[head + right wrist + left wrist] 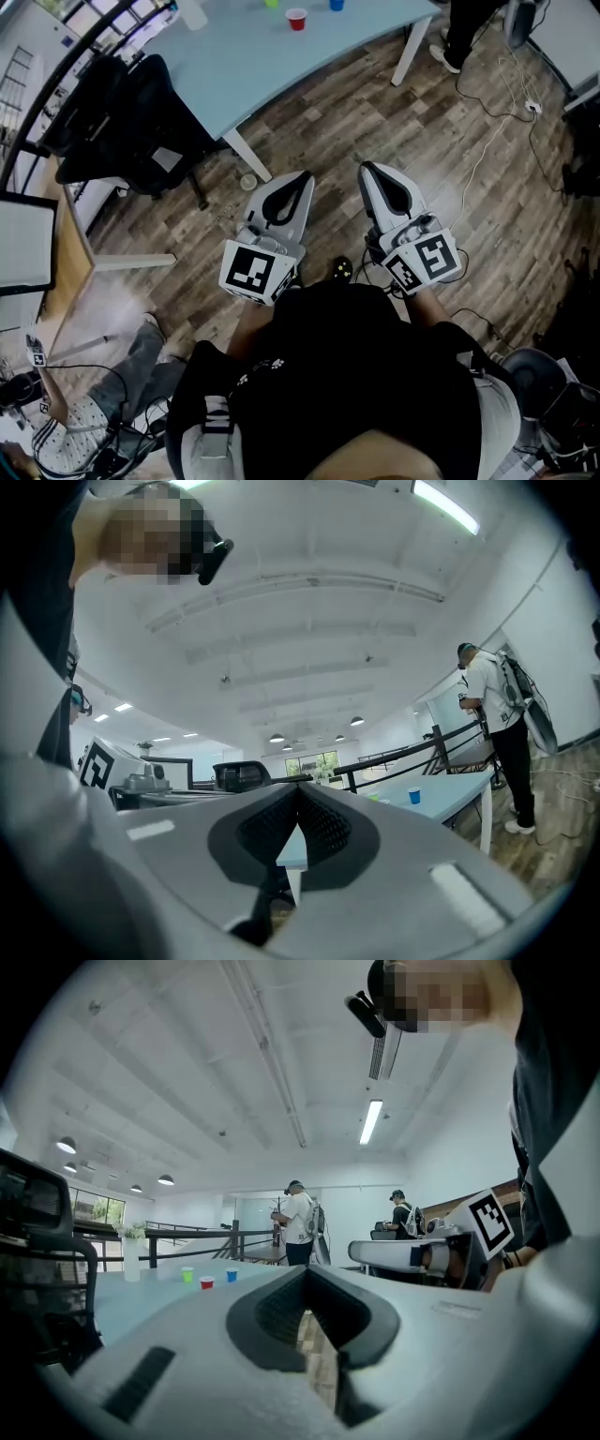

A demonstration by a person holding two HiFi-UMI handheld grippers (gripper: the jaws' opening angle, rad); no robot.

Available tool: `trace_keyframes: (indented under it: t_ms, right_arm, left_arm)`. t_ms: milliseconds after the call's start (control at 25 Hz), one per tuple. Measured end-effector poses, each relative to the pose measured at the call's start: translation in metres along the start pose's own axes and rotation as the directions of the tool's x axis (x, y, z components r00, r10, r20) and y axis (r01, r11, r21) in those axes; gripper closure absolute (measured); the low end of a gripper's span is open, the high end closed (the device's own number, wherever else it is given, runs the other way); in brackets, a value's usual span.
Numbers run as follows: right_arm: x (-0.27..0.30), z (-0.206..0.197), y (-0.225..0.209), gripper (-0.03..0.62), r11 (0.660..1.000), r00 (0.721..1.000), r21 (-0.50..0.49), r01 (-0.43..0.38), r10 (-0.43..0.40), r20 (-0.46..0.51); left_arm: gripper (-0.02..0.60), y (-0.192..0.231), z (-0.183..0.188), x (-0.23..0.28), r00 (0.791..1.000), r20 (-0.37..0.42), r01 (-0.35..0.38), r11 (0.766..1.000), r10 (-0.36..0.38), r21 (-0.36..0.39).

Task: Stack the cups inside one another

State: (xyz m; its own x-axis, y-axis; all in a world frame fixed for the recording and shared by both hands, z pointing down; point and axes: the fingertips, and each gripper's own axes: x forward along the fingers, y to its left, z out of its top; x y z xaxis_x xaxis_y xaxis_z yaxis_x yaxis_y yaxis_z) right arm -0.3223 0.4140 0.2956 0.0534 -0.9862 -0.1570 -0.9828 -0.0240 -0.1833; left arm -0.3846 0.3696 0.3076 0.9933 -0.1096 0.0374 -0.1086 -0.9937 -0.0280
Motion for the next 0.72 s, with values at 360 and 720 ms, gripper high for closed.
trace_keyframes:
  t_ms: [360,720]
  right_arm:
    - [-0.009,0.001,-0.020,0.583,0.998,0.998,0.009,-0.061,0.061,-0.005]
    - [-0.028,0.000,-0.045,0.583,0.999,0.998,0.014,-0.050,0.051,-0.022]
  left_arm:
    - [0.592,-0.012,-0.004,0.012,0.997,-0.007,-0.075,0.997,0.075,0.009]
    - [0.592,-0.027,-0.005,0.034,0.997,-0.014,-0.078,0.997,0.078,0.009]
